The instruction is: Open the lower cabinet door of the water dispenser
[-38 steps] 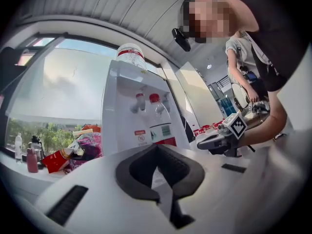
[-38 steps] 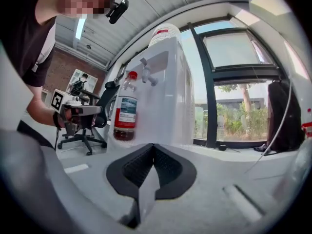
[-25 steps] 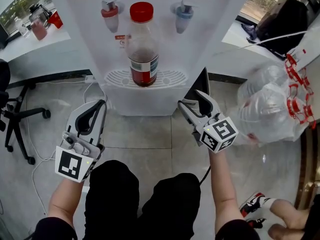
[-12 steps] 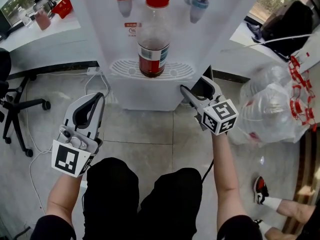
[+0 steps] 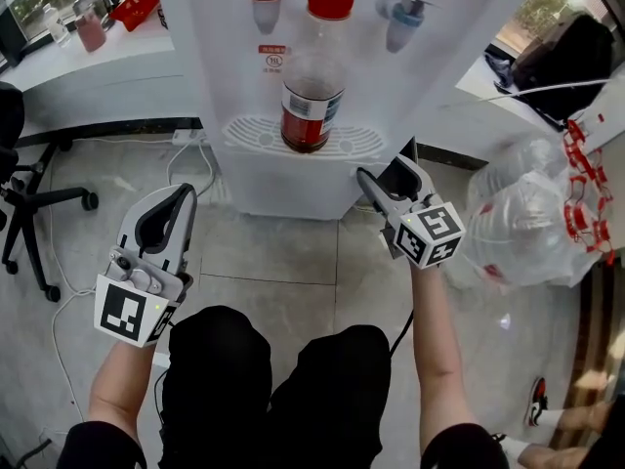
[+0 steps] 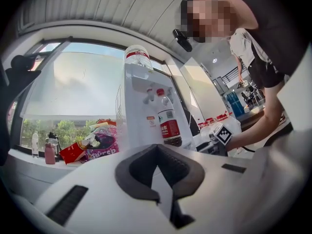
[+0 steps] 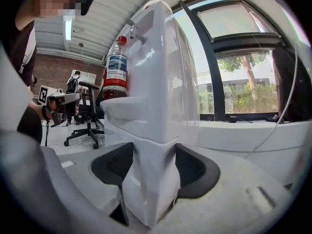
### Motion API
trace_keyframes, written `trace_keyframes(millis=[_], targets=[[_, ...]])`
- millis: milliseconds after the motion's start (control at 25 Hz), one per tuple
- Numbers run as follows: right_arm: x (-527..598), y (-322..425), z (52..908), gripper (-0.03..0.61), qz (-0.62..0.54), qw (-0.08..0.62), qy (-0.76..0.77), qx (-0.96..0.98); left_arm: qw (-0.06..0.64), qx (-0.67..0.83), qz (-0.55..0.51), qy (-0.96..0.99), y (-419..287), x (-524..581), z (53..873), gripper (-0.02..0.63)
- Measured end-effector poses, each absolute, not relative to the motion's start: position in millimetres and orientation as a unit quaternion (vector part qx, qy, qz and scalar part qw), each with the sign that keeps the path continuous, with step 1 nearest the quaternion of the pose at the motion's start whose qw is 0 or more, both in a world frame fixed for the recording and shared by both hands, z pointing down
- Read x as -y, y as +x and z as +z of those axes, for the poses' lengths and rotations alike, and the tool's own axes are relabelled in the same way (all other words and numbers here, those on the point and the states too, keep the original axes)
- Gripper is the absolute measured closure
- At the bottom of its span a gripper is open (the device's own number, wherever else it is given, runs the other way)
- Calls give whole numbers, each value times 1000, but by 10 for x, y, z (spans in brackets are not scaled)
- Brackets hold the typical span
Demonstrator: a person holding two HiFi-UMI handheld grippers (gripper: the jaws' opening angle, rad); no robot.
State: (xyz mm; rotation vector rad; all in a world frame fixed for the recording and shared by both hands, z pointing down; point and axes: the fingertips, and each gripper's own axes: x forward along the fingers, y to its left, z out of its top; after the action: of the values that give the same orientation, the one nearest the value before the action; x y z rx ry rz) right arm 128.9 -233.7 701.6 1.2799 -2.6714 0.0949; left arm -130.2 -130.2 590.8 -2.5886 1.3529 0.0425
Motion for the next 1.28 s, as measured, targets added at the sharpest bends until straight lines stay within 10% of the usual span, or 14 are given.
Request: trace_keyframes(millis=[1280], targets=[[1813,1372,6969,440,8,62,411,910,107,-455,-12,-884,-1230,1313,6054,606]])
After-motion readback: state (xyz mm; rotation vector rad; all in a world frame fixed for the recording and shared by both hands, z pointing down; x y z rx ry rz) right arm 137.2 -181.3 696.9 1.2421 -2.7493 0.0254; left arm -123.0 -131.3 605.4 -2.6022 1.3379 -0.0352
